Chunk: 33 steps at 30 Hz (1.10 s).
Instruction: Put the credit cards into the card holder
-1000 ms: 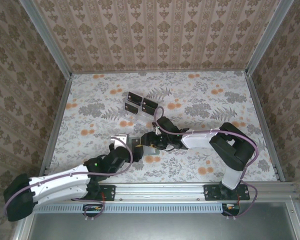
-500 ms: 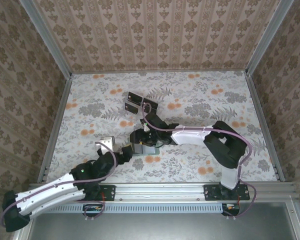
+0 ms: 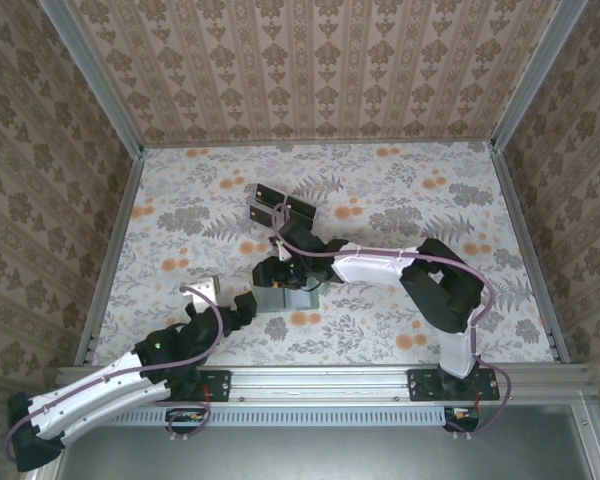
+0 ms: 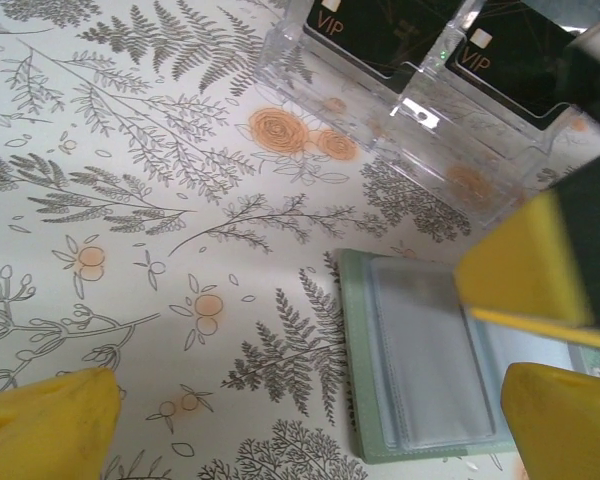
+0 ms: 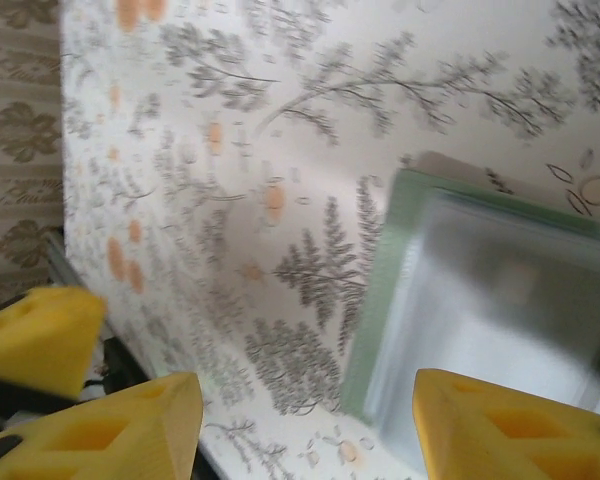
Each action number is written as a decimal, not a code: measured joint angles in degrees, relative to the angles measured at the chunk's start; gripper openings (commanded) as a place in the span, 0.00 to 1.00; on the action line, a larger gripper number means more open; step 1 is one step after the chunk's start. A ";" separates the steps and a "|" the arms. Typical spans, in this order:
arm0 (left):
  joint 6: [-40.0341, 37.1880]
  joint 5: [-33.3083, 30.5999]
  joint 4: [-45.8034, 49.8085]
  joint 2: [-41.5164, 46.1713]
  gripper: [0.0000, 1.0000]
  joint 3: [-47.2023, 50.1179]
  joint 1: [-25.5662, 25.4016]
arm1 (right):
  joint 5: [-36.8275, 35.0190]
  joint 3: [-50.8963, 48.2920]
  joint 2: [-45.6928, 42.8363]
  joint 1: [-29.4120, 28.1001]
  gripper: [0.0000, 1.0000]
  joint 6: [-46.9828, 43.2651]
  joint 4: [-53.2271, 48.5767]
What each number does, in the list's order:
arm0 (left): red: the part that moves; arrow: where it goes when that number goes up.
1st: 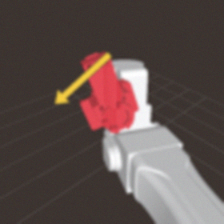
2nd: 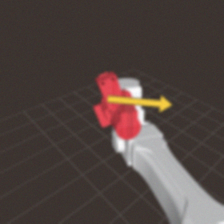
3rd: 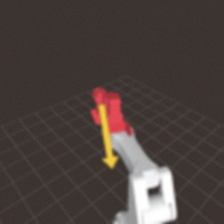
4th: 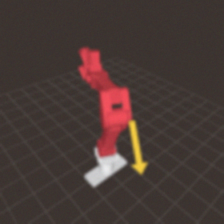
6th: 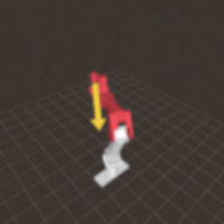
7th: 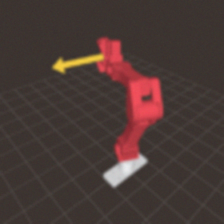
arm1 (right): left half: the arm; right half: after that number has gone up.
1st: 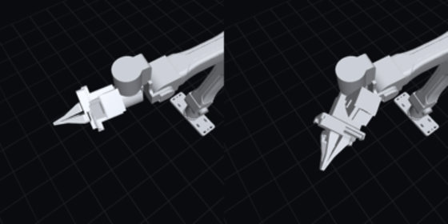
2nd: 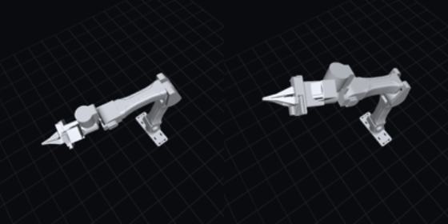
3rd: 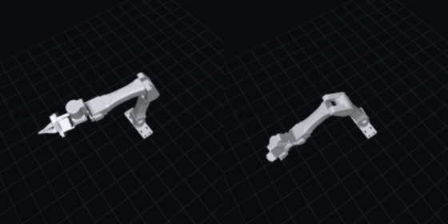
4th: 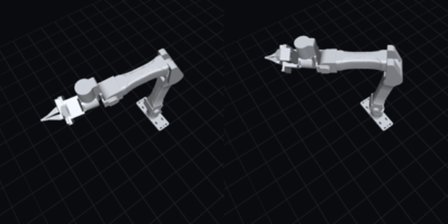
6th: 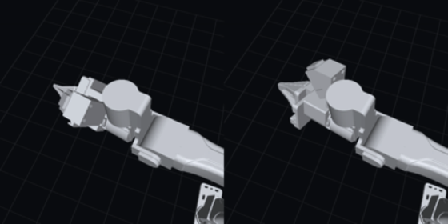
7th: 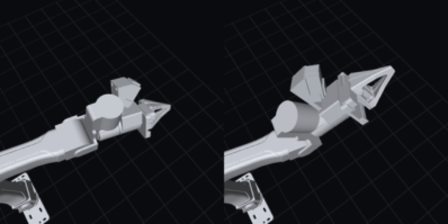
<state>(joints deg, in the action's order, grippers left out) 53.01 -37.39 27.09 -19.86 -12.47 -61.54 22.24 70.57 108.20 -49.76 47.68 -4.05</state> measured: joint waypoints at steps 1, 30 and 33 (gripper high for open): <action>0.15 0.17 0.24 0.00 1.00 0.00 0.63 | 0.04 0.83 -1.29 0.28 0.60 -1.46 -1.44; -12.90 30.53 -3.30 -35.36 1.00 -16.55 33.94 | -25.31 44.13 13.84 8.28 0.43 -44.81 -39.80; -13.68 31.63 -3.04 -35.58 1.00 -16.59 34.69 | -25.88 48.48 17.35 8.28 0.42 -46.53 -40.52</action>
<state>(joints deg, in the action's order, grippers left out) 39.33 -5.76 24.05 -55.44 -29.06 -26.85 -3.64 119.04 125.56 -41.47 1.15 -44.58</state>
